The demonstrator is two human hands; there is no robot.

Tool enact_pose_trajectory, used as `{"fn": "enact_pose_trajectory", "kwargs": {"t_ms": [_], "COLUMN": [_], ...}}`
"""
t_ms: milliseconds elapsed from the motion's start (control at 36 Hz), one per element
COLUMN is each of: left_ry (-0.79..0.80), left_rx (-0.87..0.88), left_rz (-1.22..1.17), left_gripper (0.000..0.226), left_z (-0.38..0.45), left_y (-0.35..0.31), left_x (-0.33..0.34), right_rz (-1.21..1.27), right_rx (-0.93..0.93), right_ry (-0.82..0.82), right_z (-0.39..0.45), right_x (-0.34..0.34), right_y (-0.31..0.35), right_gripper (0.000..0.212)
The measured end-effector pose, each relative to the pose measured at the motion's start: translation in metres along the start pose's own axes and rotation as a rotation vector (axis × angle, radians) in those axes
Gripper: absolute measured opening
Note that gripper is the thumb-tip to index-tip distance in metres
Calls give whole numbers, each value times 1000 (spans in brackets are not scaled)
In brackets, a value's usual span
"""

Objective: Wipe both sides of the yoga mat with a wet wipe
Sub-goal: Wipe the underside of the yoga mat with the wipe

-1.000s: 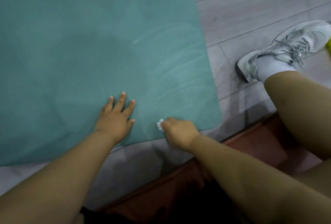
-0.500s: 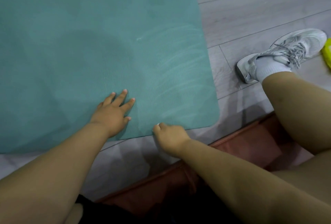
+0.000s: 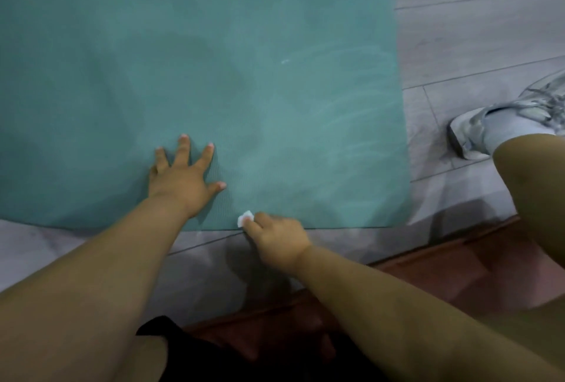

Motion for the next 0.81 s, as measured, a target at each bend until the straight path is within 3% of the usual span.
{"fn": "enact_pose_trajectory", "kwargs": {"t_ms": [56,111,167,278,333,361,417,500,556,611,639,694,806], "left_ry": [5,-8,-36,-89,-119,-138,-166,-183,-193,-211,-219,-227,-245], "left_rx": [0,5,9,1,0,0,-2,7,27,49,59,74,88], "left_rz": [-5,-14,-23,-20,-15,-23,-47,-59,-51,-41,-39,-37,-27], "left_gripper": [78,73,69,63,62,61,61,61,60,59,58,58,58], "left_z": [2,2,2,1,4,7,15,25,29,30,30,30,34], "left_y": [0,1,3,6,7,7,9,12,15,20,22,25,28], "left_x": [1,1,0,-4,-9,-13,-19,-26,-26,-25,-25,-24,-24], "right_rz": [-29,12,62,233,264,235,220,154,110,95,69,14,48], "right_rx": [-150,-104,130,850,984,970,763,254,-84,-276,-280,-92,688], "right_ry": [16,-12,-125,-286,-374,-363,-281,52,184,122,58,-44,-240], "right_z": [7,16,25,20,22,25,33,45,51,56,61,73,85], "right_x": [-4,-20,-39,-67,-66,-61,-39,-12,-2,-7,-12,-33,-84], "right_y": [-3,-26,-62,-140,-138,-125,-85,-9,14,4,-11,-50,-138], "right_gripper": [30,39,39,36,32,31,34,45,41,32,29,27,34]}}
Point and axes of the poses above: each hand's wrist, its own z-axis towards the middle knuckle, its own x-axis out of the palm, y = z × x, the point moved 3 cm from there along z, towards the middle knuckle, and after that the axes turned 7 degrees about z, right-handed, at the moved point
